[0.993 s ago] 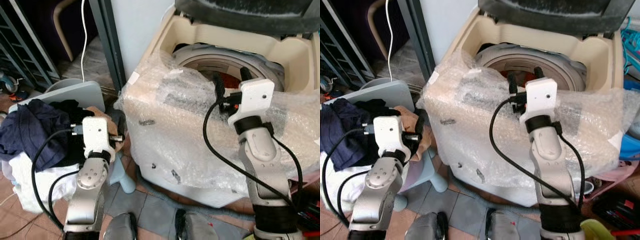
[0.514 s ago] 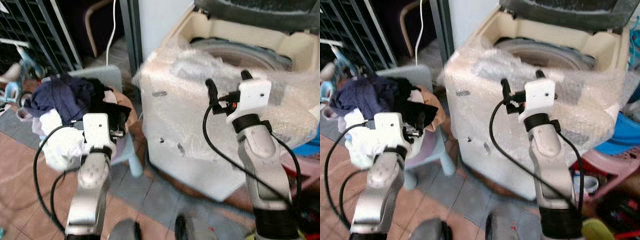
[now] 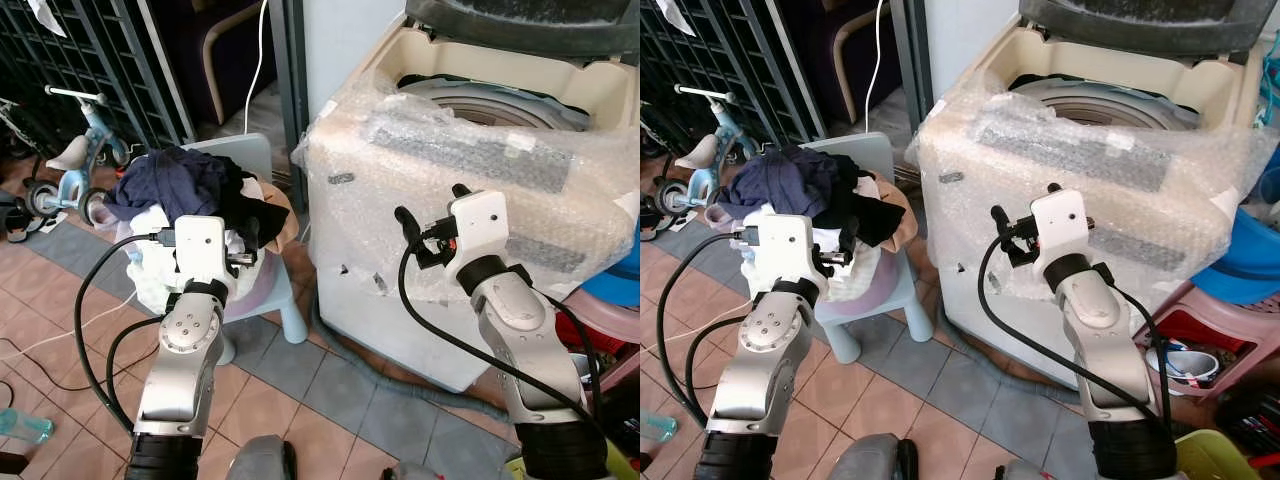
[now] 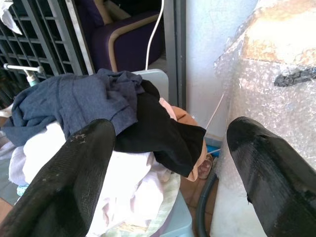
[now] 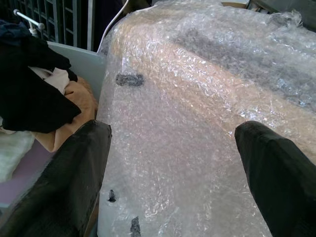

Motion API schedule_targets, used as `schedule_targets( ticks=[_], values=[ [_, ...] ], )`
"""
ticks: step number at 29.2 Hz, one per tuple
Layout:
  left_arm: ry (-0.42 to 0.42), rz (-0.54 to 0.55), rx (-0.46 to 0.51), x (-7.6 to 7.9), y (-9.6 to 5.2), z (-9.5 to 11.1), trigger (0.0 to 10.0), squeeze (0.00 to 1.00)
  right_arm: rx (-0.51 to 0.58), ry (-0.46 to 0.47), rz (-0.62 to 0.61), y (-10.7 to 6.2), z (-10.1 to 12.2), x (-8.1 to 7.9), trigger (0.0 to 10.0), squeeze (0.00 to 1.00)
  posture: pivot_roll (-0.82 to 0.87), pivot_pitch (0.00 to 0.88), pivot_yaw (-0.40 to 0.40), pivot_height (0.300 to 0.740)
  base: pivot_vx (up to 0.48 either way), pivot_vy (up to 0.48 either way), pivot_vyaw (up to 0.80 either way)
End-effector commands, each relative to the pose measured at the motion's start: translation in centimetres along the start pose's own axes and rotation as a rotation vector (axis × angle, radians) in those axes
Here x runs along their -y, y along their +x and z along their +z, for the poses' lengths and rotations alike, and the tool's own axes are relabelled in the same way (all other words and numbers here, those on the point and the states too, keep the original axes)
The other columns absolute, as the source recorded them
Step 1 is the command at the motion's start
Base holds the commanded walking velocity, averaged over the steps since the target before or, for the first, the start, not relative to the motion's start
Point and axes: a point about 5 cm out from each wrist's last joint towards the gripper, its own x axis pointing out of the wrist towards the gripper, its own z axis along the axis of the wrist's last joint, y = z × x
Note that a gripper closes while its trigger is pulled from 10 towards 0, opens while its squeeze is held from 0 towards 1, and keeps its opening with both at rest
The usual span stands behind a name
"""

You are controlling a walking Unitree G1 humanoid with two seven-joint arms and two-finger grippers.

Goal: Clothes washing

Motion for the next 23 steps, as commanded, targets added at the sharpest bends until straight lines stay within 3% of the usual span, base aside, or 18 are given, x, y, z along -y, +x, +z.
schedule_targets(
  ticks=[1,5,6,10,13,15,16,17,18,20,23],
  values=[
    [-0.002,0.004,-0.011,-0.9,-0.7,0.0,10.0,0.0,0.05,0.068,0.007,0.0,0.7,-0.6,10.0,0.0,-0.02,0.106,0.067,0.74,0.0,0.48,0.0],
    [0.014,0.005,-0.019,-1.4,-1.6,-0.3,10.0,0.0,0.018,0.11,-0.152,-0.2,0.3,-0.3,10.0,0.0,-0.01,0.11,0.04,0.74,0.0,0.48,0.0],
    [0.004,0.01,-0.028,-1.4,-1.9,-0.4,10.0,0.0,0.044,0.102,-0.124,-0.4,0.5,-0.8,10.0,0.0,0.0,0.111,0.036,0.74,0.0,0.48,0.0],
    [-0.003,0.017,-0.025,-1.3,-2.1,-0.4,10.0,0.0,0.066,0.283,-0.109,-0.7,0.9,-1.6,10.0,0.0,-0.01,0.121,0.035,0.74,0.0,0.48,0.0],
    [-0.01,-0.004,-0.021,-0.7,-2.1,-0.2,10.0,0.0,0.054,0.26,-0.125,-0.7,0.8,-1.9,10.0,0.0,-0.01,0.127,0.033,0.74,0.0,0.48,0.0],
    [-0.006,-0.027,0.024,-0.5,-1.8,0.4,10.0,0.0,0.025,0.141,-0.153,-0.4,0.4,-2.0,10.0,0.0,-0.01,0.148,0.034,0.74,0.0,0.478,0.0],
    [-0.006,-0.027,0.024,-0.5,-1.8,0.4,10.0,0.0,0.025,0.141,-0.153,-0.4,0.4,-2.0,10.0,0.0,-0.01,0.148,0.034,0.74,0.0,0.476,0.0],
    [0.003,0.005,0.026,-0.8,-1.7,0.5,10.0,0.0,0.024,0.223,-0.179,-0.3,0.4,-1.8,10.0,0.0,-0.01,0.138,0.032,0.74,0.0,0.0,0.0],
    [0.011,0.021,0.024,-1.0,-1.6,0.6,10.0,0.0,0.021,0.241,-0.194,-0.3,0.4,-1.7,10.0,0.0,-0.02,0.14,0.03,0.74,0.0,0.0,0.0],
    [0.003,0.033,0.022,-1.2,-1.6,0.5,10.0,0.0,0.017,0.187,-0.209,-0.3,0.3,-1.3,10.0,0.0,-0.02,0.139,0.028,0.74,0.0,0.0,0.0],
    [-0.011,0.033,0.039,-1.2,-1.8,0.8,10.0,0.0,0.008,0.26,-0.105,-0.5,0.4,-1.7,10.0,0.0,-0.02,0.141,0.02,0.74,0.0,0.0,0.0]
  ],
)
